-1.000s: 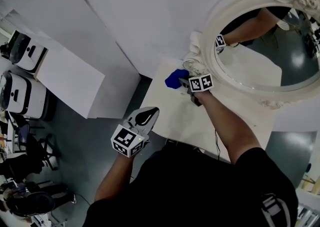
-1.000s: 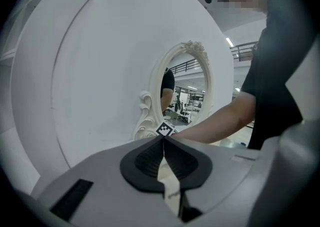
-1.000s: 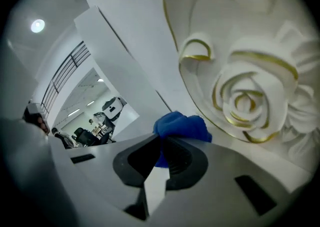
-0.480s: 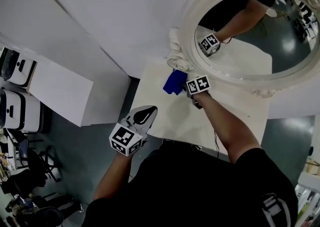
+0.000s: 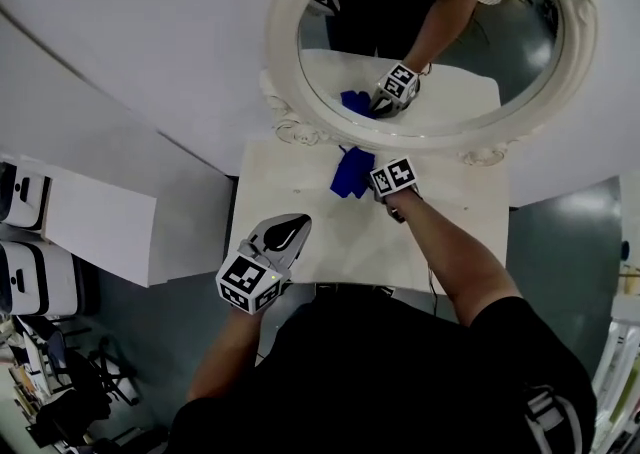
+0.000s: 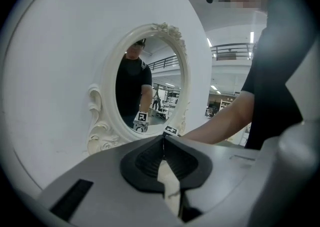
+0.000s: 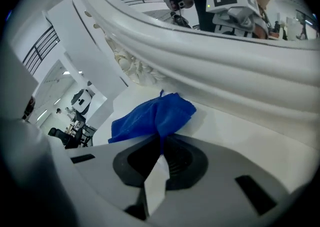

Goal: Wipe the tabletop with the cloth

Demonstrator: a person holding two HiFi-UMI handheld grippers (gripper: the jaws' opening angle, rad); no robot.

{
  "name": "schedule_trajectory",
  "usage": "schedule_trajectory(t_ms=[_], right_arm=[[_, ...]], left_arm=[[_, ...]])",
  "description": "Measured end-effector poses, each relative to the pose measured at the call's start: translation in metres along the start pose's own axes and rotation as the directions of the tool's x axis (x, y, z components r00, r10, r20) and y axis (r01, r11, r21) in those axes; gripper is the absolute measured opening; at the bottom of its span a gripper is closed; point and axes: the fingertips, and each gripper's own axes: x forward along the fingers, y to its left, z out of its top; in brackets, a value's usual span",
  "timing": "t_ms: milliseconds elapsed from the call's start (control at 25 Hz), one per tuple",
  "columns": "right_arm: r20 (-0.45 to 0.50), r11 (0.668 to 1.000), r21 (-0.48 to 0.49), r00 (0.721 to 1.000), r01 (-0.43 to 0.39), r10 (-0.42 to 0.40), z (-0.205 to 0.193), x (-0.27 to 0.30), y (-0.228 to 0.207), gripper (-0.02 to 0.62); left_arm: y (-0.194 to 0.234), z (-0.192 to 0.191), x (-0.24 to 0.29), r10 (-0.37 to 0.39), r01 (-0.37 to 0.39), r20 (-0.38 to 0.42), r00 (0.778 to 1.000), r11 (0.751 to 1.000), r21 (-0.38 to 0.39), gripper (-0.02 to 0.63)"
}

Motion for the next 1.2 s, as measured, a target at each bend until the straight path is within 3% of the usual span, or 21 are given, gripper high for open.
schedule_trajectory(t_ms=[320,720,1200], right_arm=[[0.031,0.991,0.085,0.993,0.107,-0.110,-0.048,-0.066,-0.078,0.014],[0.041,0.956,0.180,0.970,0.230,-0.241,-0.113,-0.149,-0.166,0.014],[0.016,0.903,0.264,0.935,0.338,-0.354,-0.175,-0.232,-0.259,0.014]], left_arm=[[-0.044,0.011,0.048,-0.100,0.100,-0.014,0.995,0.994,0.037,0.012],[-0.100,0.019,0.104,-0.222,0.224,-0.044,0.974,0.973,0.061,0.012],[-0.141,0.023,0.155,-0.288,0.292,-0.066,0.955,0.954,0.069,0.012]])
